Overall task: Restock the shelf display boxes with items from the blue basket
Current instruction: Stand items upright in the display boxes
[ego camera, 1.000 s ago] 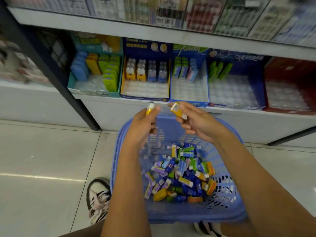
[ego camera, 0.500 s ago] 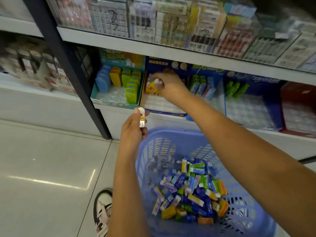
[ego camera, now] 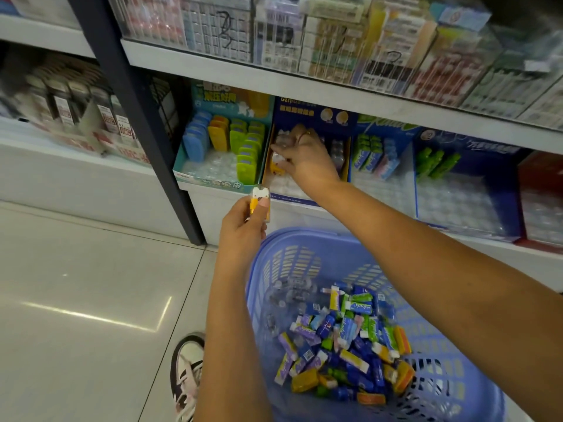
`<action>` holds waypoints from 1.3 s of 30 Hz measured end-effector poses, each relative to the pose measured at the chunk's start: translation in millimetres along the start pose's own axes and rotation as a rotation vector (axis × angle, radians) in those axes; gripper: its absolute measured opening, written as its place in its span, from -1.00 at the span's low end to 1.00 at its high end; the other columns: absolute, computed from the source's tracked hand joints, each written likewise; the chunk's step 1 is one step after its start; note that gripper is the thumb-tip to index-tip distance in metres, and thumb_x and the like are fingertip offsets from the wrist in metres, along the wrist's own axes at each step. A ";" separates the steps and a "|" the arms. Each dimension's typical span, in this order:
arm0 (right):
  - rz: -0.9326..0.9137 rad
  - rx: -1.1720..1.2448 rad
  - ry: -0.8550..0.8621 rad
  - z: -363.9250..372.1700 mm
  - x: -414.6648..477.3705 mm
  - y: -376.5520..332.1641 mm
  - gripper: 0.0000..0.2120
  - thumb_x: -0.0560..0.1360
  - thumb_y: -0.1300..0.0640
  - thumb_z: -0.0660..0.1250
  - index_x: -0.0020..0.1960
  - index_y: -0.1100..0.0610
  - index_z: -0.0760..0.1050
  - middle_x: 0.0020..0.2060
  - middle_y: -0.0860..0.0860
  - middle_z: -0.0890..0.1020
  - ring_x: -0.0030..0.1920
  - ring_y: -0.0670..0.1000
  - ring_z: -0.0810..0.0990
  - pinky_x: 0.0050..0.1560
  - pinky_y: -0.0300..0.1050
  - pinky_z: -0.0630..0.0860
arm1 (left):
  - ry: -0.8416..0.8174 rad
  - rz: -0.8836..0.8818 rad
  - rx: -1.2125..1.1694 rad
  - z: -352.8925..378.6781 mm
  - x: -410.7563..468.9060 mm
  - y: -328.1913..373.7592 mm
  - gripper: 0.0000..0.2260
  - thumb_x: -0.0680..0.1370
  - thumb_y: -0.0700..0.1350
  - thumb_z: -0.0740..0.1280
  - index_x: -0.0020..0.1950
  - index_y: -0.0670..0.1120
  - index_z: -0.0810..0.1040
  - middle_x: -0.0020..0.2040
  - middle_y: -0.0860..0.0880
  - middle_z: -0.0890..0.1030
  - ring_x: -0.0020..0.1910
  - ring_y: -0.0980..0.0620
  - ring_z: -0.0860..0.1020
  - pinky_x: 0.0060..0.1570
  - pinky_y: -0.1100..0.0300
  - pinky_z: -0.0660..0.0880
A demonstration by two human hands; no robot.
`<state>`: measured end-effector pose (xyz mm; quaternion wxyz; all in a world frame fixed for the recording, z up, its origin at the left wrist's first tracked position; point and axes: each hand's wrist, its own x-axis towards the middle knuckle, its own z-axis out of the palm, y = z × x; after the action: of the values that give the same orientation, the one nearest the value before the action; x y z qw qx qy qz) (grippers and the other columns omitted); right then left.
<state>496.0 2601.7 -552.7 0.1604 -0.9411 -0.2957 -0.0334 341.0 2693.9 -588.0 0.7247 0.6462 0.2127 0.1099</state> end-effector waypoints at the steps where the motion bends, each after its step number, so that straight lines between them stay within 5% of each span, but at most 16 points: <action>1: 0.019 0.052 0.006 -1.7 -2.5 -0.3 -0.65 0.56 0.12 0.26 0.34 0.10 0.44 0.21 0.15 0.42 0.14 0.08 0.39 0.20 -0.14 0.35 | 0.005 0.004 0.024 0.9 -0.2 1.1 -0.86 0.58 -0.01 0.28 0.01 -0.05 0.56 -0.33 0.12 0.49 -0.40 0.25 0.44 -0.35 0.36 0.44; 4: 0.031 0.280 0.067 -12.2 -21.0 -1.7 -0.65 0.57 0.11 0.26 0.35 0.07 0.43 0.16 0.10 0.44 0.05 -0.01 0.46 0.03 -0.40 0.33 | 0.024 0.032 0.078 5.4 0.8 5.6 -0.79 0.57 -0.05 0.31 0.17 -0.10 0.52 -0.17 0.03 0.56 -0.37 0.30 0.51 -0.34 0.43 0.48; 7: 0.139 0.801 -0.106 -29.3 -46.9 -3.5 -0.82 0.54 0.08 0.31 0.13 0.03 0.56 -0.09 -0.08 0.61 -0.26 -0.16 0.54 -0.21 -0.32 0.48 | 0.003 0.109 0.117 12.4 1.7 12.9 -0.77 0.58 -0.07 0.30 0.21 -0.09 0.50 -0.10 0.03 0.57 -0.24 0.18 0.53 -0.25 0.37 0.51; 9: 0.148 0.916 -0.217 -35.4 -56.7 -2.3 -0.89 0.50 0.15 0.38 0.02 0.03 0.58 -0.19 -0.08 0.64 -0.30 -0.15 0.60 -0.23 -0.30 0.55 | -0.027 0.169 0.155 18.7 3.1 16.9 -0.81 0.59 -0.06 0.28 0.19 -0.02 0.49 -0.03 0.01 0.59 -0.10 0.07 0.55 -0.19 0.30 0.53; 12: 0.187 0.867 -0.057 -41.1 -52.6 4.2 -0.89 0.47 0.22 0.40 0.00 0.12 0.57 -0.18 0.01 0.65 -0.27 -0.13 0.62 -0.18 -0.31 0.57 | -0.045 0.233 0.195 30.0 5.2 16.5 -0.73 0.61 -0.10 0.25 0.32 -0.04 0.46 0.12 -0.04 0.59 0.02 0.11 0.55 -0.07 0.38 0.52; 15: 0.201 0.571 0.195 -40.5 -39.0 13.6 -0.88 0.48 0.19 0.39 0.02 0.14 0.56 -0.12 0.02 0.63 -0.21 -0.12 0.56 -0.14 -0.36 0.52 | -0.090 0.272 0.518 41.5 9.8 9.8 -0.59 0.62 -0.12 0.23 0.46 -0.13 0.31 0.39 -0.09 0.43 0.32 0.05 0.42 0.21 0.36 0.32; 19: 0.086 0.272 0.092 -24.1 -26.7 18.9 -0.77 0.53 0.16 0.31 0.17 0.19 0.52 0.01 0.12 0.63 -0.03 0.06 0.59 0.05 -0.08 0.52 | -0.224 0.287 0.888 51.8 10.1 -0.4 -0.54 0.62 -0.12 0.22 0.50 -0.18 0.24 0.51 -0.10 0.24 0.53 -0.02 0.08 0.42 0.20 0.08; 25: 0.008 0.078 0.052 -9.4 -20.8 24.4 -0.71 0.58 0.12 0.25 0.26 0.18 0.48 0.13 0.19 0.56 0.08 0.15 0.55 0.07 -0.09 0.42 | -0.234 0.308 0.893 49.1 13.6 -4.0 -0.53 0.61 -0.11 0.23 0.50 -0.17 0.25 0.51 -0.09 0.24 0.53 0.00 0.07 0.44 0.20 0.07; 30: 0.019 0.161 0.063 -10.4 -20.4 24.5 -0.73 0.53 0.21 0.32 0.21 0.26 0.56 0.22 0.22 0.50 0.21 0.17 0.49 0.25 -0.13 0.35 | -0.246 0.309 0.896 47.4 16.0 -4.6 -0.54 0.60 -0.12 0.24 0.49 -0.17 0.26 0.51 -0.09 0.26 0.53 0.00 0.09 0.45 0.18 0.09; 34: 0.071 0.133 0.013 -18.5 -22.8 18.1 -0.75 0.57 0.21 0.23 0.21 0.24 0.52 0.11 0.23 0.51 0.11 0.12 0.48 0.16 -0.06 0.36 | -0.213 0.332 0.820 47.4 9.2 -0.8 -0.59 0.61 -0.14 0.22 0.46 -0.17 0.32 0.49 -0.08 0.29 0.52 0.01 0.13 0.40 0.23 0.13; 36: 0.055 0.197 0.010 -23.0 -36.9 16.2 -0.74 0.56 0.21 0.26 0.23 0.23 0.49 0.10 0.22 0.48 0.03 0.04 0.46 0.11 -0.12 0.38 | -0.122 0.406 0.727 47.8 1.2 -3.2 -0.67 0.61 -0.16 0.22 0.38 -0.16 0.43 0.38 -0.10 0.44 0.39 -0.02 0.36 0.30 0.24 0.27; 39: 0.066 0.217 0.099 -20.8 -84.4 26.6 -0.78 0.52 0.16 0.32 0.12 0.23 0.56 0.03 0.14 0.52 -0.11 -0.01 0.46 -0.04 -0.25 0.37 | -0.146 0.343 0.677 50.2 -8.3 -20.4 -0.85 0.59 -0.18 0.23 0.04 -0.16 0.59 -0.08 -0.09 0.60 -0.16 0.00 0.52 -0.12 0.21 0.42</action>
<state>442.3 2528.3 -553.8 0.2770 -0.9246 -0.2581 -0.0425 353.8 2642.8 -602.9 0.4547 0.8811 0.0739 0.1067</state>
